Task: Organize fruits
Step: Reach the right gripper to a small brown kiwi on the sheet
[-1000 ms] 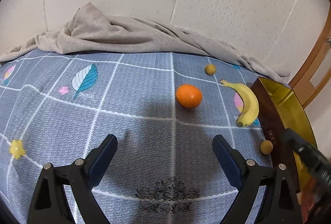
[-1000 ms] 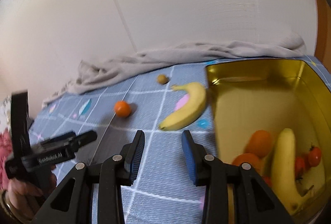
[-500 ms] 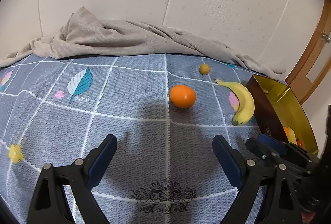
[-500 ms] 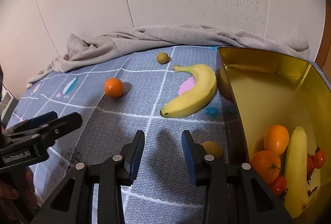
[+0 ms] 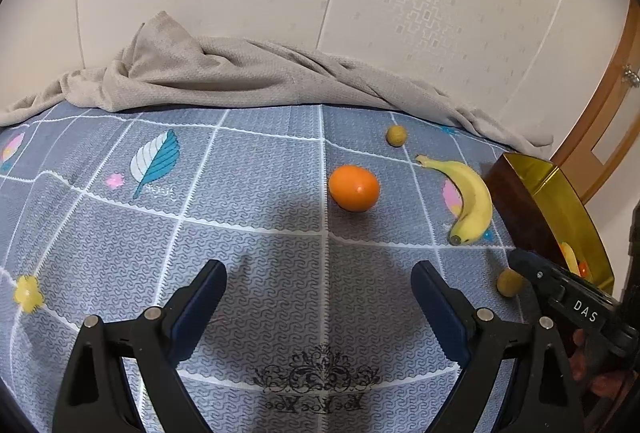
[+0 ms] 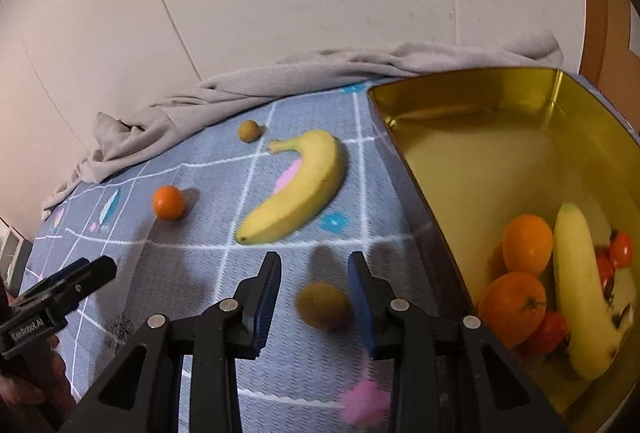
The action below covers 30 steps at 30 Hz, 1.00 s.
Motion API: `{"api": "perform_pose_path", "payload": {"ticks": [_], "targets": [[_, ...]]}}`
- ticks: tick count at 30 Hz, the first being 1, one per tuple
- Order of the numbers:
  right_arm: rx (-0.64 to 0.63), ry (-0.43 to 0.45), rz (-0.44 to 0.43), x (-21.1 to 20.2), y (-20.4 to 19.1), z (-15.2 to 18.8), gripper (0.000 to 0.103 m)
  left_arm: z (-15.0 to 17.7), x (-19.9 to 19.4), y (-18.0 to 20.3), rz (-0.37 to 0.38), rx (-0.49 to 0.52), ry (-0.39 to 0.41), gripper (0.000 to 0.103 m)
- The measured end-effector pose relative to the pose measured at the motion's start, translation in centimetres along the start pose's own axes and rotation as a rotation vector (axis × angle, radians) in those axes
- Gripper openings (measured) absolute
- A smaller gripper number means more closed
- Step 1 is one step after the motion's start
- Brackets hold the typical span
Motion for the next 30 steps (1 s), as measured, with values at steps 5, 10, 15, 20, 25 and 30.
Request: {"api": "perform_pose_path", "payload": {"ticks": [5,10,15,20,25,30], "targets": [[0.024,-0.051,-0.028,0.9,0.5,1.0,0.034,-0.1,-0.1,1.2,0.023,0.01,0.002,0.094],[0.002,-0.051,-0.011,1.1,0.2,1.3,0.034,-0.1,-0.2,2.5,0.05,0.033,0.005,0.094],[-0.042,-0.053,0.002,0.9,-0.4,1.6,0.034,-0.1,-0.2,3.2,0.06,0.036,0.002,0.094],[-0.068,-0.068,-0.005,0.9,-1.1,2.0,0.032,-0.1,0.1,3.7,0.067,0.029,-0.005,0.094],[-0.108,-0.079,0.0,0.9,-1.6,2.2,0.029,-0.2,0.2,4.2,0.077,0.033,0.001,0.094],[-0.131,-0.073,-0.007,0.6,-2.2,2.3,0.028,-1.3,0.5,5.5,0.095,0.061,0.038,0.094]]}}
Point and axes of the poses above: each gripper's, at about its wrist camera, not at the fingertips, and x roughly the way its jaws point, y to its right, z to its underside, the point moved 3 cm from there along x, roughly the way its jaws point, and after that the axes turned 9 degrees about -z, right-handed, at the moved point
